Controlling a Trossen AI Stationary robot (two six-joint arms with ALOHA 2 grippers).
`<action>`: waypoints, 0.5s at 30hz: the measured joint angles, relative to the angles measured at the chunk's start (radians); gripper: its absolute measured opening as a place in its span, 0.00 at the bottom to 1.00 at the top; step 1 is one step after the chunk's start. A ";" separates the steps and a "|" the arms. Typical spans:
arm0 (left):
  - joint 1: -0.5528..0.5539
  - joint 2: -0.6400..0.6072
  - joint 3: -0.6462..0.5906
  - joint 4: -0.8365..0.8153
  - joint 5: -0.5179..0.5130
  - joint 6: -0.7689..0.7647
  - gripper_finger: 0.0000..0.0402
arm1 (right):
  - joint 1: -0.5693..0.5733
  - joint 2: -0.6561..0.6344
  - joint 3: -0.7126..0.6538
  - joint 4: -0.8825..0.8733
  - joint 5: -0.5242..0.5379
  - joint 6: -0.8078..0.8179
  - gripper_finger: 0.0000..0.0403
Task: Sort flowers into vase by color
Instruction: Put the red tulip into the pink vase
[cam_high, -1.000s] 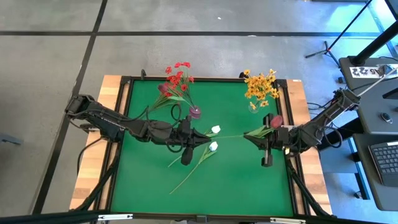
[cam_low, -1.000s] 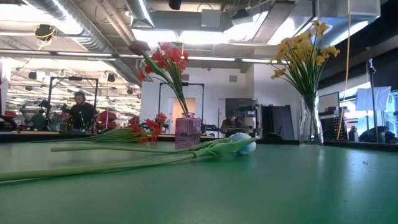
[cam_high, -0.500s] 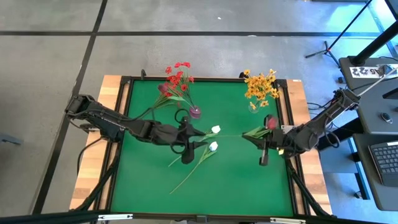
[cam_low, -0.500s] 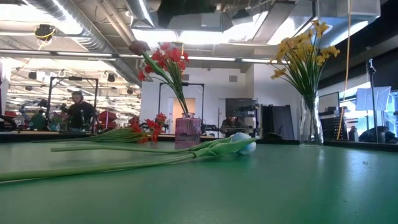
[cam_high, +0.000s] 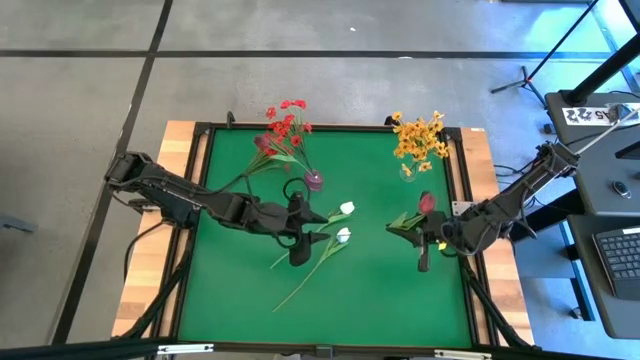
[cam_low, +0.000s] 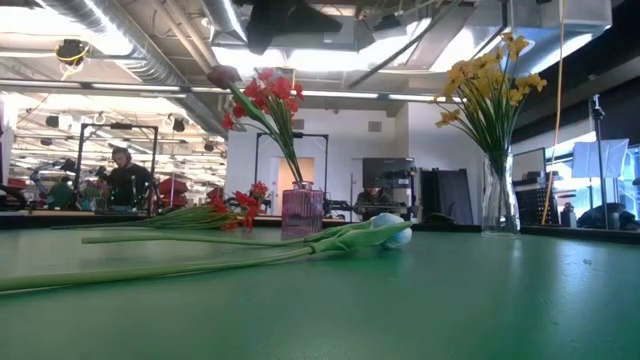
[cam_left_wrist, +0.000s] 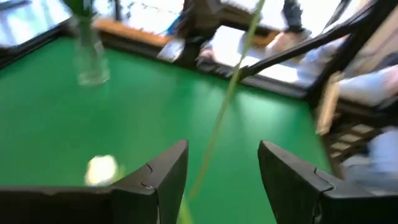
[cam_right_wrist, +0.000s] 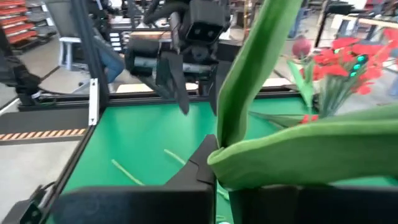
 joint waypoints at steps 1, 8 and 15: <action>-0.001 0.003 0.000 0.036 0.023 -0.001 0.47 | 0.000 0.000 0.000 0.000 -0.001 0.002 0.03; -0.004 0.035 0.000 0.217 0.149 0.053 0.47 | 0.000 0.017 0.000 0.002 0.001 0.036 0.06; 0.021 0.055 0.000 0.240 0.151 0.072 0.47 | -0.091 0.123 0.002 0.095 -0.063 0.032 0.06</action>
